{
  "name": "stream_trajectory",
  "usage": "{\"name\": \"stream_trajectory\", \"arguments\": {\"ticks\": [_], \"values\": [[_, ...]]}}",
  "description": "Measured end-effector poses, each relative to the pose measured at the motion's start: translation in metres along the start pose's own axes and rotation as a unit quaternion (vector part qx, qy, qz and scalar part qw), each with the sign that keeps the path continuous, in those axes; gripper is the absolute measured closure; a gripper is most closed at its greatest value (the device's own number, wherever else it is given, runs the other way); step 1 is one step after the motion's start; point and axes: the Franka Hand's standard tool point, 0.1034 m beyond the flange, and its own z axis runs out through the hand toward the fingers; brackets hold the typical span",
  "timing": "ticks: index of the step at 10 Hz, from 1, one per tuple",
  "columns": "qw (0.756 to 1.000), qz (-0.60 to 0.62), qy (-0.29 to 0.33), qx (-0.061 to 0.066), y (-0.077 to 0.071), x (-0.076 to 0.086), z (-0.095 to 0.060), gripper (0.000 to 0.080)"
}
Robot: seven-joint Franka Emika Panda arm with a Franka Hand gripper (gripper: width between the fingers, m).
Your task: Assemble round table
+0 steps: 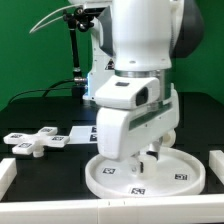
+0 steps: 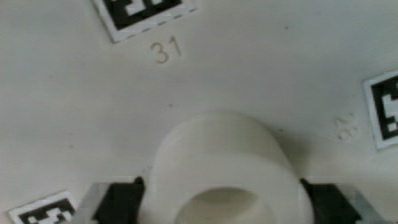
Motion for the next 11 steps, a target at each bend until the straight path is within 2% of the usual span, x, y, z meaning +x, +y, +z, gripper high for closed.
{"name": "stream_trajectory", "arguments": {"ticks": [3,8,9,10,11], "values": [[1.0,-0.008,0.009,-0.003,0.0,0.019,0.0,0.0392],[1.0,-0.003,0.005,0.0,0.0,0.019,0.0,0.0382],[1.0,-0.003,0.005,0.0,0.0,0.018,0.001,0.0218],[1.0,-0.013,0.005,0.0,0.002,0.016,0.0,0.0218],[1.0,-0.013,0.004,-0.002,0.005,0.01,-0.005,0.0164]]}}
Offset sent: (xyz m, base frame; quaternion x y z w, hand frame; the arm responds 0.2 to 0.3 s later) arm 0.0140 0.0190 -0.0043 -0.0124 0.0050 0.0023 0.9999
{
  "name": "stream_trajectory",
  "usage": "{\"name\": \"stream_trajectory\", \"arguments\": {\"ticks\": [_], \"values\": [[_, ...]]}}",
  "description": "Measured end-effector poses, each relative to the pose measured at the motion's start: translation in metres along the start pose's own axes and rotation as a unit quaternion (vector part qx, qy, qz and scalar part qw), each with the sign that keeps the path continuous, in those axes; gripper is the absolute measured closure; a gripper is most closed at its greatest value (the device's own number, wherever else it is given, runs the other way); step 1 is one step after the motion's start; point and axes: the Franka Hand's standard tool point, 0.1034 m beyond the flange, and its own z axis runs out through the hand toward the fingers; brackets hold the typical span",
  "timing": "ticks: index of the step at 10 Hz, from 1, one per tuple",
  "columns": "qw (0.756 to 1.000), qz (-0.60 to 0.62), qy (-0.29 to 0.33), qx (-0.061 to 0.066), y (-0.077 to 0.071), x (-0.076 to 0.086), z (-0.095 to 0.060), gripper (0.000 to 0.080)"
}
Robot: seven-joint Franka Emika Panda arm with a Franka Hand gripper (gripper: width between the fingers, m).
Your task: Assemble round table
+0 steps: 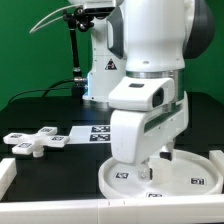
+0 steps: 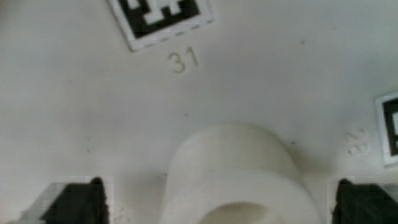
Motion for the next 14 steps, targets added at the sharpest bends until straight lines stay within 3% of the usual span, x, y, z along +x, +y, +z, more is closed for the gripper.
{"name": "stream_trajectory", "arguments": {"ticks": [3,5,7,11,12,14], "values": [[1.0,0.025,-0.001,-0.006,-0.016,-0.015,-0.032,0.0151],[0.993,0.118,-0.005,-0.006,-0.044,-0.029,-0.05,0.0151],[0.988,0.157,-0.004,-0.005,-0.062,-0.027,-0.05,0.0151],[0.974,0.225,-0.002,-0.001,-0.062,-0.027,-0.049,0.0151],[0.96,0.28,-0.001,0.005,-0.062,-0.031,-0.047,0.0151],[0.904,0.428,-0.005,0.021,-0.072,-0.039,-0.043,0.0151]]}}
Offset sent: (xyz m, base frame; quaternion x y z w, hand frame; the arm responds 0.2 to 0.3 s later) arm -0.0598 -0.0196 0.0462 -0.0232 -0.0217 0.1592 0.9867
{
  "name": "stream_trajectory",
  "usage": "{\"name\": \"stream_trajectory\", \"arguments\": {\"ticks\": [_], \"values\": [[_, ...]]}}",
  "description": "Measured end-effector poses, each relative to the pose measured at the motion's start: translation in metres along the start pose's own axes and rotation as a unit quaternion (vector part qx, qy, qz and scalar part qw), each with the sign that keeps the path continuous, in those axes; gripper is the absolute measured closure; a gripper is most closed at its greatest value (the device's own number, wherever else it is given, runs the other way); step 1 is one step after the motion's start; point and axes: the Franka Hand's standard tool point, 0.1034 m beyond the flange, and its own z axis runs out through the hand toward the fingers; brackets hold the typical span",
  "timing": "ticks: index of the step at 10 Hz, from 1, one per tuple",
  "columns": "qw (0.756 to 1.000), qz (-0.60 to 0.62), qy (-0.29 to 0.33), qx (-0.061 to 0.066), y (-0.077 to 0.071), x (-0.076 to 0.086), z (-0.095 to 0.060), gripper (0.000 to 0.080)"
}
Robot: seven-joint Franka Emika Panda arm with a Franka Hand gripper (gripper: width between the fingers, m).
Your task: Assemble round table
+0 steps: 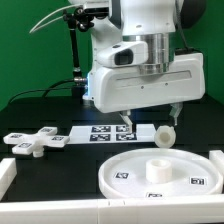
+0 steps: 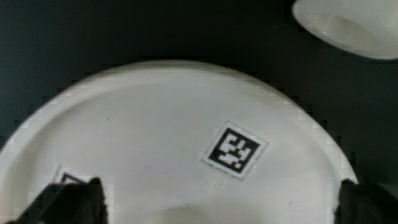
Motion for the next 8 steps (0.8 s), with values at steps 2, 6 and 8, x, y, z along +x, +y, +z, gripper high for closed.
{"name": "stream_trajectory", "arguments": {"ticks": [2,6,8], "values": [[0.996,0.084,-0.005,0.006,-0.004,-0.003,0.002,0.0151],[0.979,0.202,-0.007,0.015,-0.017,-0.004,0.003,0.0151],[0.969,0.247,-0.017,0.022,-0.018,-0.014,0.008,0.0151]]}}
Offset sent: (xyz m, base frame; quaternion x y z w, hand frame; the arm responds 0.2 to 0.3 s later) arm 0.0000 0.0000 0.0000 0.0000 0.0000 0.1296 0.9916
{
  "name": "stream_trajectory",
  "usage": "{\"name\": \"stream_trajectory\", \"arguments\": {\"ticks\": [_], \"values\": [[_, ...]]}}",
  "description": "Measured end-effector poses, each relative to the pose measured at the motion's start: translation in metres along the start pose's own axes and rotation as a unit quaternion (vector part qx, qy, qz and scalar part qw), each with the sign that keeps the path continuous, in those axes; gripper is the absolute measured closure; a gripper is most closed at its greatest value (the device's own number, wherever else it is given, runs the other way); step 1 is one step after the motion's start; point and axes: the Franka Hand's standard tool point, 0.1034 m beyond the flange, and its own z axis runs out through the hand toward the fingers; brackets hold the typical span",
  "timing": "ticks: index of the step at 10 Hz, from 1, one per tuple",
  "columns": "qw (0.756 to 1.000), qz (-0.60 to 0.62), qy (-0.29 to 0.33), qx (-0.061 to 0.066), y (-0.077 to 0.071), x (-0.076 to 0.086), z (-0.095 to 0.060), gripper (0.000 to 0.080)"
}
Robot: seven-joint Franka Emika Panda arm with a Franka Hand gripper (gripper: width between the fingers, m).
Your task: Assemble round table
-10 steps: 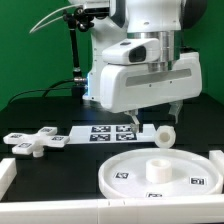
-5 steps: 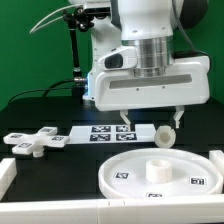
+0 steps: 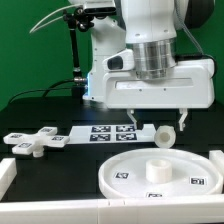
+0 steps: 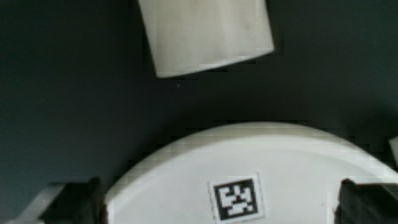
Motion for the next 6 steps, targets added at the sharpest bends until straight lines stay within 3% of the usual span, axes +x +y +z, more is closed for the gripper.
{"name": "stream_trajectory", "arguments": {"ticks": [4,6], "values": [[0.999,-0.034,-0.002,-0.002,0.003,-0.008,0.013,0.0151],[0.997,-0.044,-0.068,-0.013,0.009,-0.014,0.013,0.0151]]}}
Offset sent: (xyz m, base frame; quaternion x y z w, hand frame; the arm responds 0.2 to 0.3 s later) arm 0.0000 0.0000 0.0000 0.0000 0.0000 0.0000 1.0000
